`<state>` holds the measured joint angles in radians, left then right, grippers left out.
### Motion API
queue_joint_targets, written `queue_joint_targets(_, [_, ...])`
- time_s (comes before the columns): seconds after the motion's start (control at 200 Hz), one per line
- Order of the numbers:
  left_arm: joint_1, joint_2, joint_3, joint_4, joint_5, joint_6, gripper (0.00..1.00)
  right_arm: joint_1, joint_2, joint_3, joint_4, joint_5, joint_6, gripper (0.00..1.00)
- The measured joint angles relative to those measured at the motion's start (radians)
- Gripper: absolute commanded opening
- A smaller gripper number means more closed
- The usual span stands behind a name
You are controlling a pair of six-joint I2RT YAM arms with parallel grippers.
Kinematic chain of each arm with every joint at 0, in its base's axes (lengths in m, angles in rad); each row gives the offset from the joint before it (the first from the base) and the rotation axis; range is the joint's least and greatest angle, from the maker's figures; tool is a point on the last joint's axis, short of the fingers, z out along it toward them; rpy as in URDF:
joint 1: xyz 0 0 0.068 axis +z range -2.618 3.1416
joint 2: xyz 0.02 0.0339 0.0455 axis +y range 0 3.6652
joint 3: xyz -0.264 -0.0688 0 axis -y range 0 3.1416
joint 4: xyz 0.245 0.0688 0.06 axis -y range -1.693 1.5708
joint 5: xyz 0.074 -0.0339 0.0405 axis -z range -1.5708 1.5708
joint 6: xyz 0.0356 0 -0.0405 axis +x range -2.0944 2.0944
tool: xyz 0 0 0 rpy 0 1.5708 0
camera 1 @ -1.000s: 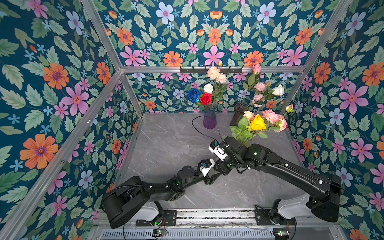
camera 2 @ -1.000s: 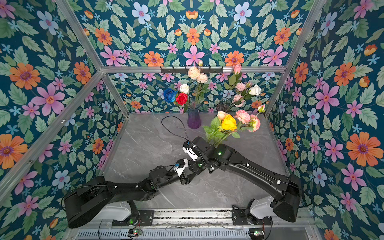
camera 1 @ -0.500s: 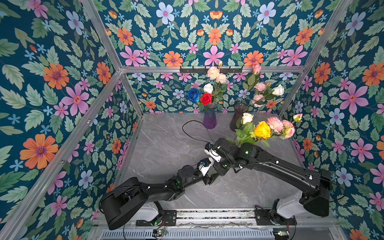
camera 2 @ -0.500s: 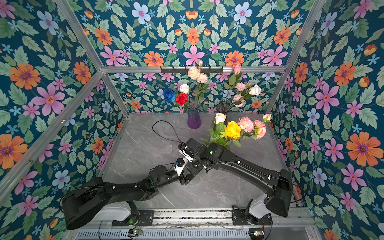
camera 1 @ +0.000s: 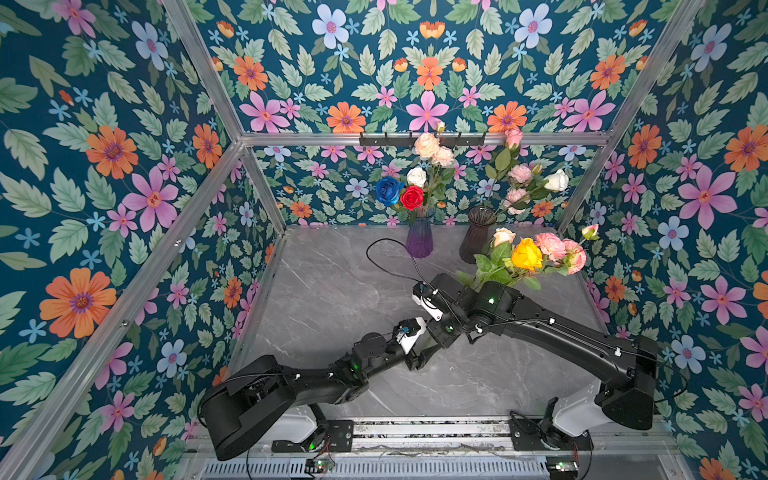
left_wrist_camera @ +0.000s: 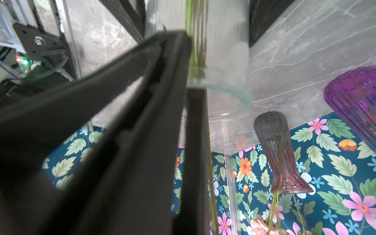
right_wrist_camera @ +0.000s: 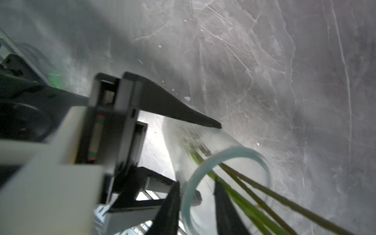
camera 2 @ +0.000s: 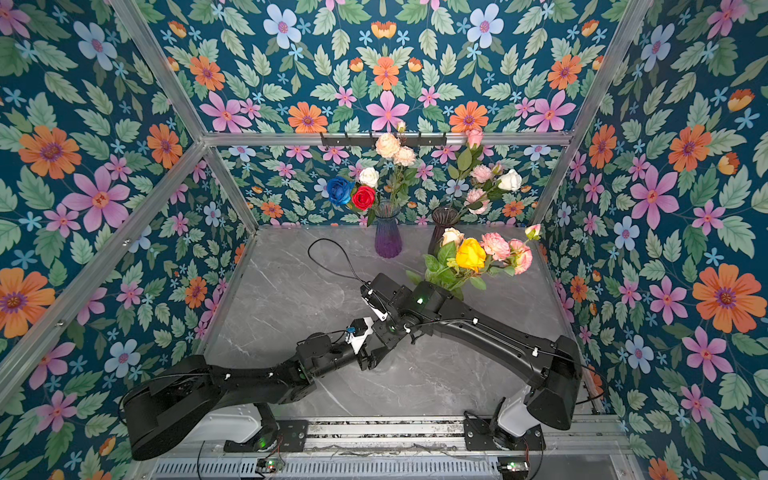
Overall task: Arrange the flowers into the vase
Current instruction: 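Lift the clear vase with the right gripper while the left gripper opens and withdraws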
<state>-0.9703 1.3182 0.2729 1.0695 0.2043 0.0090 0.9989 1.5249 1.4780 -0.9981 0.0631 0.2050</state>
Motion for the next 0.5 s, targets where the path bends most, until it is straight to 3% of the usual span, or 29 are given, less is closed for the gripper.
queue_joint_targets(0.28, [0.0, 0.0, -0.008, 0.005, 0.006, 0.0, 0.0, -0.01, 0.02, -0.039, 0.002, -0.007, 0.028, 0.44])
queue_joint_targets(0.39, [0.0, 0.001, -0.008, 0.008, 0.01, 0.007, 0.0, -0.018, 0.01, -0.063, 0.016, -0.053, 0.028, 0.25])
queue_joint_targets(0.5, [-0.001, -0.002, -0.008, 0.071, 0.016, 0.021, 0.0, -0.027, -0.017, -0.08, 0.06, -0.121, 0.038, 0.13])
